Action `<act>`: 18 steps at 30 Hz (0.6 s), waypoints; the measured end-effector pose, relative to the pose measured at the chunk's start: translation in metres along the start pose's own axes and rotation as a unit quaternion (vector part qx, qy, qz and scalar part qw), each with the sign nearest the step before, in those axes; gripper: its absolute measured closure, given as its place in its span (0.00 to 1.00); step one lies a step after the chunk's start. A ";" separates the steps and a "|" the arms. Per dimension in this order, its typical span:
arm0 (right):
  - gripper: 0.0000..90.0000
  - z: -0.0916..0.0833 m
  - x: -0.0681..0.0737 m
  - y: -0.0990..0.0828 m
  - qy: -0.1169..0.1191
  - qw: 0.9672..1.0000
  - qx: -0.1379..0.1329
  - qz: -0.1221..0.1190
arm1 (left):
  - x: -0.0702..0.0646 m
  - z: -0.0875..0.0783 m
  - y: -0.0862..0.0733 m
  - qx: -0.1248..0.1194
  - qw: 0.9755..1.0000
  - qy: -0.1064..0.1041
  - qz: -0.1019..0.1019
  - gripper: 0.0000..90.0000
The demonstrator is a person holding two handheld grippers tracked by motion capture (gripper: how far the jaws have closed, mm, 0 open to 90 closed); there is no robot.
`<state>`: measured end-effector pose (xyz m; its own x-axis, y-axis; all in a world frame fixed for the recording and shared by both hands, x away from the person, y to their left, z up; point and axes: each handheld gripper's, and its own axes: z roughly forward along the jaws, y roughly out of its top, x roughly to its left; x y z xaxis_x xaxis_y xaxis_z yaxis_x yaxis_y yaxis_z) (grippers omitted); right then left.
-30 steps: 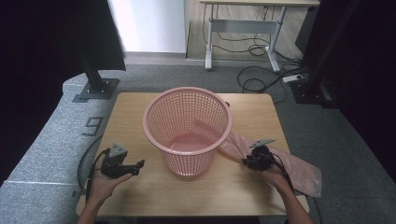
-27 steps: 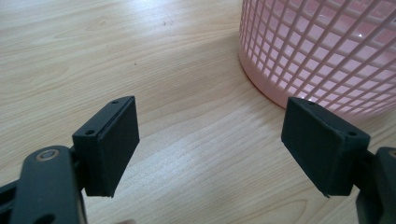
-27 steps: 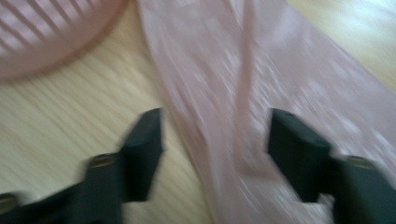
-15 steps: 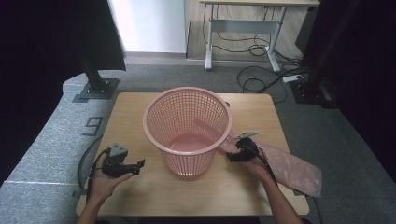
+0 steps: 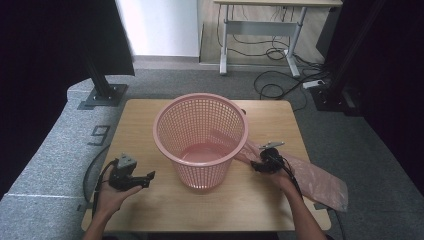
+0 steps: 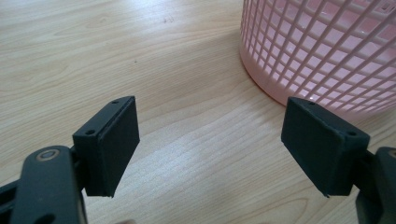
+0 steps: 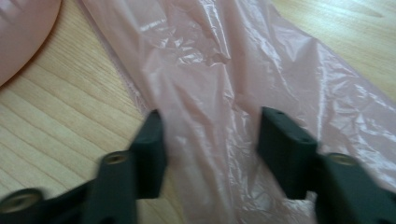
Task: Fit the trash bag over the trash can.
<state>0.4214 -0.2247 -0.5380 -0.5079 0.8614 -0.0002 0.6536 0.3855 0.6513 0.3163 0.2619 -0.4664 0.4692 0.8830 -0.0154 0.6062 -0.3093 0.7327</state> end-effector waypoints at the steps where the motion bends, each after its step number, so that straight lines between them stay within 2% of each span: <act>1: 0.62 -0.001 -0.001 -0.001 0.000 1.000 -0.005 0.002 | 0.000 0.000 0.000 0.000 1.000 0.000 0.000 0.21; 5: 0.83 -0.002 -0.009 -0.001 0.002 1.000 -0.005 0.007 | 0.000 0.000 0.000 0.000 1.000 0.000 -0.001 0.22; 8: 0.88 -0.003 -0.012 -0.001 0.006 1.000 0.001 0.008 | -0.001 0.001 -0.001 0.003 1.000 0.000 0.002 0.22; 10: 0.91 -0.007 -0.016 -0.001 0.004 1.000 0.000 -0.001 | -0.001 0.001 0.000 0.002 1.000 0.000 0.002 0.22; 13: 0.93 -0.024 -0.021 0.000 0.009 1.000 -0.029 -0.008 | 0.001 -0.001 0.000 0.000 1.000 0.000 0.002 0.22; 15: 0.94 -0.045 -0.021 0.004 0.007 0.998 -0.066 -0.023 | 0.001 -0.001 0.000 -0.002 1.000 0.001 -0.001 0.22; 16: 0.94 -0.045 -0.021 0.004 0.007 0.998 -0.066 -0.023 | 0.002 -0.001 0.000 -0.001 1.000 0.001 0.000 0.22; 18: 0.94 -0.060 -0.019 0.006 0.009 0.995 -0.093 -0.031 | 0.002 -0.001 0.000 -0.001 1.000 0.001 0.000 0.22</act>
<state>0.4008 -0.2587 -0.4887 -0.5555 0.8309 -0.0327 0.5064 0.3692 0.7793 0.3165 0.2636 -0.4655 0.4681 0.8835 -0.0141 0.6044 -0.3086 0.7345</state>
